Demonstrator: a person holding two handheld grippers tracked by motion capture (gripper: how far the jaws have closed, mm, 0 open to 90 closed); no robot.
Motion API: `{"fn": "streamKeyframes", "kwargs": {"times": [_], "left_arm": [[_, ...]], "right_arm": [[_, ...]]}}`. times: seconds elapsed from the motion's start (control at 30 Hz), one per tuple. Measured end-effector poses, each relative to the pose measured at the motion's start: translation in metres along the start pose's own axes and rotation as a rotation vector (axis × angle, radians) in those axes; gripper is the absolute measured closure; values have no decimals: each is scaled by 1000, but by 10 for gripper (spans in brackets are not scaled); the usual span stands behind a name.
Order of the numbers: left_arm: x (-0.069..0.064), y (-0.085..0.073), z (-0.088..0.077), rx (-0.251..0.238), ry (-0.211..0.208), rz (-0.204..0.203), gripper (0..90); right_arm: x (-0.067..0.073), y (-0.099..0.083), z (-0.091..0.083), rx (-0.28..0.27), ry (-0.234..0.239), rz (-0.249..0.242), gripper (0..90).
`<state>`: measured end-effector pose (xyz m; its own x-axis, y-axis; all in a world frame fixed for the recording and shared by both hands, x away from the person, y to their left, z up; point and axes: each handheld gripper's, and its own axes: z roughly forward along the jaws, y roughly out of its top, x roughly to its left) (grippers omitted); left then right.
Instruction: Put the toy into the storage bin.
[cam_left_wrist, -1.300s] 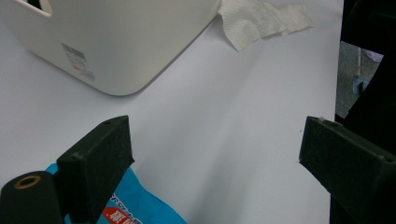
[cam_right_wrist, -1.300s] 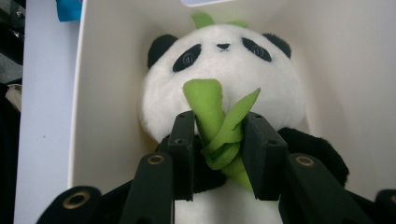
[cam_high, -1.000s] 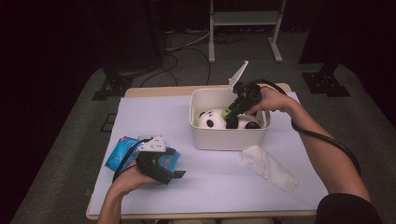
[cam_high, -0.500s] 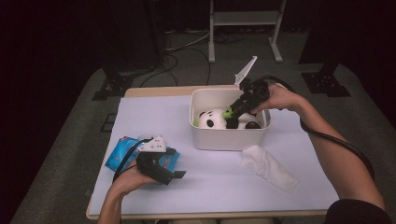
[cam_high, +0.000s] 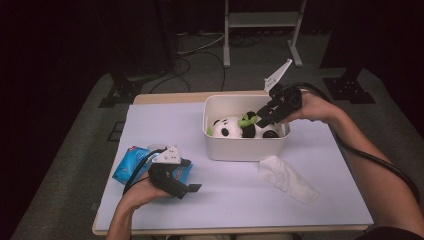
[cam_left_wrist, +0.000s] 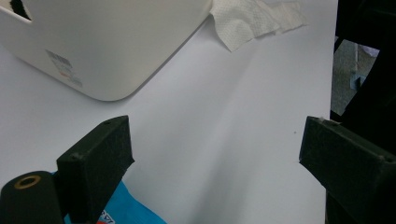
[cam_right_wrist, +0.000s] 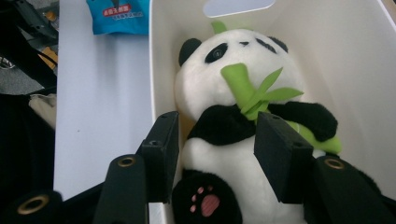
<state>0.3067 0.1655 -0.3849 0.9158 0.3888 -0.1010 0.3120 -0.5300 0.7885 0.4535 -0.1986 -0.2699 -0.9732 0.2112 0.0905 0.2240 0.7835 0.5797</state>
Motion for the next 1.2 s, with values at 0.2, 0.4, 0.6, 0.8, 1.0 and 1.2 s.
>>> {"fn": "streamKeyframes", "kwargs": {"times": [0.2, 0.4, 0.6, 0.8, 1.0, 1.2], "left_arm": [[0, 1, 0, 2, 0, 8, 89], [-2, 1, 0, -3, 0, 5, 89], [-3, 1, 0, -4, 0, 4, 89], [-3, 3, 1, -10, -6, 8, 89], [-4, 5, 4, -5, -14, 15, 88], [-4, 5, 7, -18, -18, -3, 89]], "right_arm": [[9, -6, -11, -14, -14, 2, 488], [17, -11, -17, -27, -17, 4, 487], [22, -18, -18, -34, -17, 9, 483], [26, -28, -26, -44, -28, 25, 485], [32, -39, -33, -57, -42, 27, 487], [36, -49, -36, -59, -48, 39, 494]]}}
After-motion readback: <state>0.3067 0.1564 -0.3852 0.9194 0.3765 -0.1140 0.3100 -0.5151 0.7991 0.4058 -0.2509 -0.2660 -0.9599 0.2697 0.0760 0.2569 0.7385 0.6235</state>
